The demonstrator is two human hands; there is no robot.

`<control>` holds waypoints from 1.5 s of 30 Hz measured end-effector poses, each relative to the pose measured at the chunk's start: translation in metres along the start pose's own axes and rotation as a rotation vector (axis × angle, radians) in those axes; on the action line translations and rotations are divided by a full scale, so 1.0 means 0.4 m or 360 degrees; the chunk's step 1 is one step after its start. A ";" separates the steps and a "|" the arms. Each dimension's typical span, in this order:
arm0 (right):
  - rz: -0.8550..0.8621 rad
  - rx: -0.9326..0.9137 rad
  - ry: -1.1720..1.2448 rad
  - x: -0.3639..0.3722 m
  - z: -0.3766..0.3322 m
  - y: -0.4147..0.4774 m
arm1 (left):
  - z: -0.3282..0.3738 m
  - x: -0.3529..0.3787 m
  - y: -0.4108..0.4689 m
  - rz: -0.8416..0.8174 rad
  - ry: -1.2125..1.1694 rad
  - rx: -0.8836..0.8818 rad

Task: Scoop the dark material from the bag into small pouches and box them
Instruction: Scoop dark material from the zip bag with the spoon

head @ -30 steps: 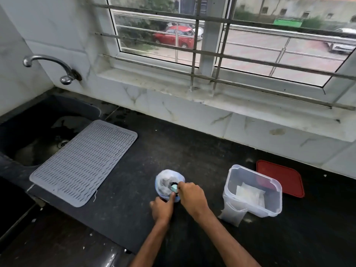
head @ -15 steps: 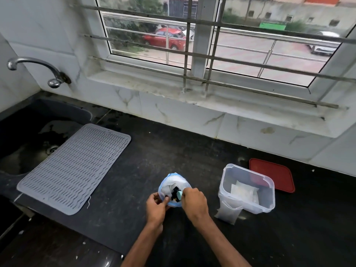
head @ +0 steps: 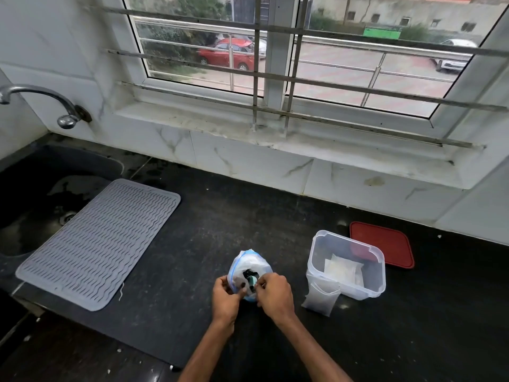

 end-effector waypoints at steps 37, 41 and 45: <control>0.0031 0.0536 0.1018 0.053 0.063 -0.056 | 0.030 -0.027 -0.010 0.0133 0.0559 0.0279; 0.0073 0.0525 0.1142 0.048 0.061 -0.061 | 0.023 -0.034 -0.007 0.0149 0.0415 0.0170; 0.0078 0.0428 0.1154 0.036 0.037 -0.064 | 0.037 -0.045 -0.014 0.0317 0.0408 0.0206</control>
Point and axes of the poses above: each hand's wrist, its own y-axis towards the middle knuckle, its own x-axis out of the palm, z = x × y, the point moved 7 cm from there along y, towards the middle knuckle, and after that the axes turned 5 degrees about -x, right-handed, at the moved point
